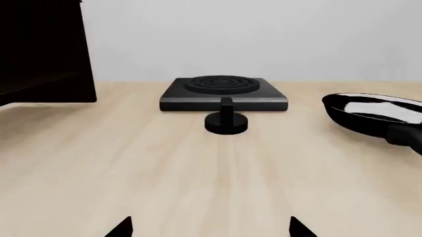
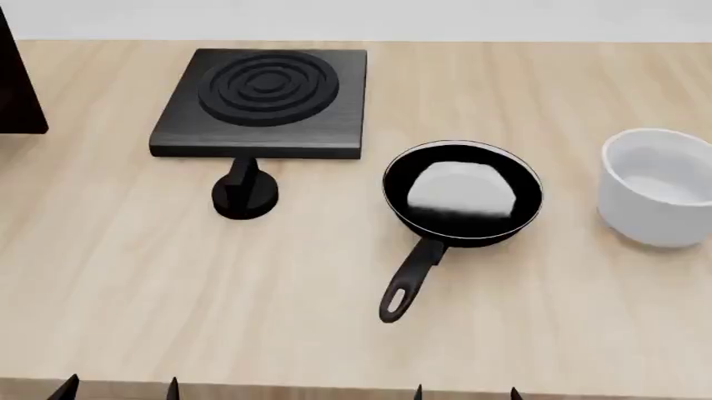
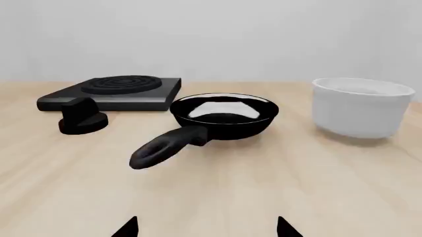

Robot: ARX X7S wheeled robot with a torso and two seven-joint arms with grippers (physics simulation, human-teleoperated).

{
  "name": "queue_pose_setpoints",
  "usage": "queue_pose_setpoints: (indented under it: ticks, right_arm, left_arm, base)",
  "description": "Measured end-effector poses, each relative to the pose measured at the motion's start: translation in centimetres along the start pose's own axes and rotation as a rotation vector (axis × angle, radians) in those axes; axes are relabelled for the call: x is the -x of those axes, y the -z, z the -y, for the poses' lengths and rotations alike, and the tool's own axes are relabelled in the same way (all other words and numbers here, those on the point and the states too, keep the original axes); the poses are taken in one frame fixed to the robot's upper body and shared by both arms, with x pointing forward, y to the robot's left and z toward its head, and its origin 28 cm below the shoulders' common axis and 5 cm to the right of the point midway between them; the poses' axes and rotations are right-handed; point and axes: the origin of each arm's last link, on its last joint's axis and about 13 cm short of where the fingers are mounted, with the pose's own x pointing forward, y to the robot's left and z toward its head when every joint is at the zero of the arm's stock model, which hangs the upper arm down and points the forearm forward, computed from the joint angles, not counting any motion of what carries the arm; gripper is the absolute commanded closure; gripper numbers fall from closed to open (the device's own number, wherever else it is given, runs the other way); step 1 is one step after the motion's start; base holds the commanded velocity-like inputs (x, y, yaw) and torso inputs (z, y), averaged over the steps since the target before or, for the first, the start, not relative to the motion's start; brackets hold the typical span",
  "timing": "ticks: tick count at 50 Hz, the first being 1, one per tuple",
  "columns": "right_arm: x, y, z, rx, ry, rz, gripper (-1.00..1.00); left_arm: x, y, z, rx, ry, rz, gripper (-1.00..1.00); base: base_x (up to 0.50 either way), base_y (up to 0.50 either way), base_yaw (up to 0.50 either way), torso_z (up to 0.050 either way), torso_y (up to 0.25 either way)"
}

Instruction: Put the frying pan under the cabinet shelf.

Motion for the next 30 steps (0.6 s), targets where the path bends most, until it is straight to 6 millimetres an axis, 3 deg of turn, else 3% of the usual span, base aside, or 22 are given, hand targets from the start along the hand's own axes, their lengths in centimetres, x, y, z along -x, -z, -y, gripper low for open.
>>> queue_pose_setpoints:
  ticks: [14,18,23,30]
  right_arm:
    - [-0.1,-0.1,0.3,0.012,0.019,-0.004,-1.0]
    - [-0.5,-1.0,0.8,0.034,0.04,0.003,-1.0]
    - [-1.5,-4.7,1.9,0.056,0.065,0.061,-1.0]
    - [-2.3,-12.9,3.8,0.036,0.099,0.183,-1.0]
  left_arm:
    - [0.2,-0.1,0.0,0.0,-0.003,0.003,-1.0]
    - [0.0,-1.0,-0.3,-0.006,-0.011,0.028,-1.0]
    - [-0.9,-4.5,-0.9,-0.044,-0.016,0.124,-1.0]
    - [-2.0,-12.2,-1.8,-0.1,-0.021,0.305,-1.0]
  base:
    - [0.0,0.0,0.0,0.0,0.0]
    - [0.0,0.0,0.0,0.0,0.0]
    - [0.0,0.0,0.0,0.0,0.0]
    - [0.0,0.0,0.0,0.0,0.0]
